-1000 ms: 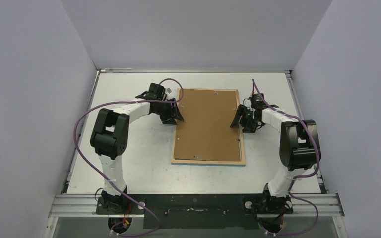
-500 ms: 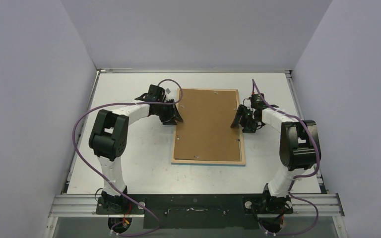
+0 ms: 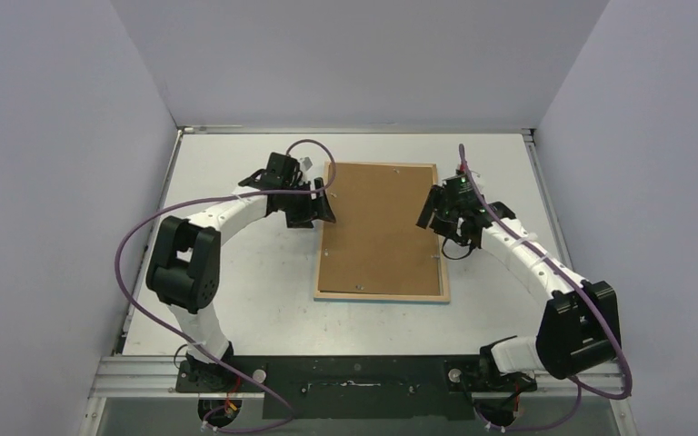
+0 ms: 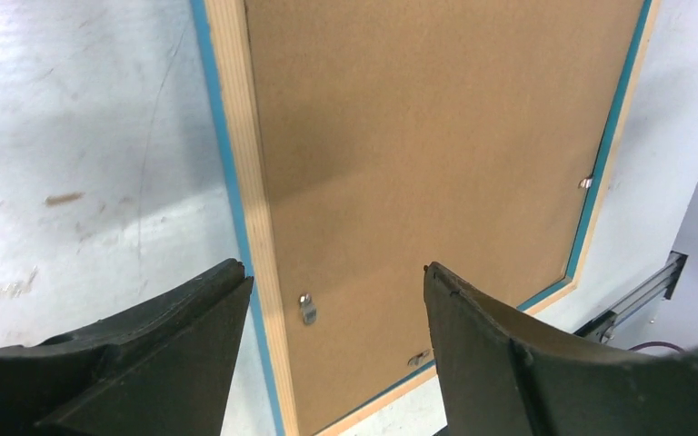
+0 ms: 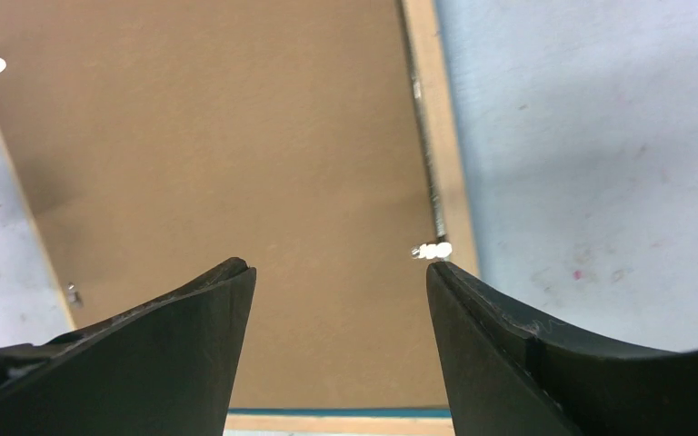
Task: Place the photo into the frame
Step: Turn over the photo frame item at the center of the board.
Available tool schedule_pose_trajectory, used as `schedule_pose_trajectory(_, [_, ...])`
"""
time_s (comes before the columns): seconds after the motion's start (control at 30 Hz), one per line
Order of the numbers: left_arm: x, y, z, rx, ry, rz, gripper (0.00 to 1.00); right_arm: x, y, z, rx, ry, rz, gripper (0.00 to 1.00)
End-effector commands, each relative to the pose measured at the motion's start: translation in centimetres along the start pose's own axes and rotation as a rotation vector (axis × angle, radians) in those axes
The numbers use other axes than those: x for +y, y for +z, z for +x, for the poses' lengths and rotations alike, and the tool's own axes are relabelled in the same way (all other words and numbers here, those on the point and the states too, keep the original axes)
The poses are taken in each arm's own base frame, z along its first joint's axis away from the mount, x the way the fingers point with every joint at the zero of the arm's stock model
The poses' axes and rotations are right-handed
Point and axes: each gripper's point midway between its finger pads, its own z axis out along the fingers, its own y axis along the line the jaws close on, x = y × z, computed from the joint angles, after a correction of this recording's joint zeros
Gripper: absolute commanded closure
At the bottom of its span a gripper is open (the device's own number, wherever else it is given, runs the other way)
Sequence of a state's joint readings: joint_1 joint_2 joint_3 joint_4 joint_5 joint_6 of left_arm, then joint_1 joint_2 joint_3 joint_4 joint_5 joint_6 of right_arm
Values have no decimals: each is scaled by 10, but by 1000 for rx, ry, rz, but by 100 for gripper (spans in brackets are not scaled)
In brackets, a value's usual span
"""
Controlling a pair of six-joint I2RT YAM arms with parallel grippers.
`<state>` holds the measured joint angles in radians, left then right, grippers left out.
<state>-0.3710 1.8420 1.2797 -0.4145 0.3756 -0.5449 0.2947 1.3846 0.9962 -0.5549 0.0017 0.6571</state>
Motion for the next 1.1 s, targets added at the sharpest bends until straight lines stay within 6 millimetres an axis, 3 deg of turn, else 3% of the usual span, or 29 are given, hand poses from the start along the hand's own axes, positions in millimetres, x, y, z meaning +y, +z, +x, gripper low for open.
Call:
schedule_pose_trajectory(0.0, [10,-23,4,-60,53,-52,32,-4,-2,25,1,93,72,30])
schedule_pose_trajectory(0.13, [28,-13,32,7,36,-73,32,1,3,38,-9,151,63,22])
schedule_pose_trajectory(0.43, [52,6,61,81,23,-99,37,-2,31,59,54,176,90,22])
schedule_pose_trajectory(0.93, [77,11,79,122,38,-173,39,-8,63,47,35,109,142,24])
schedule_pose_trajectory(1.07, [84,13,84,147,42,-195,40,3,73,38,14,41,93,24])
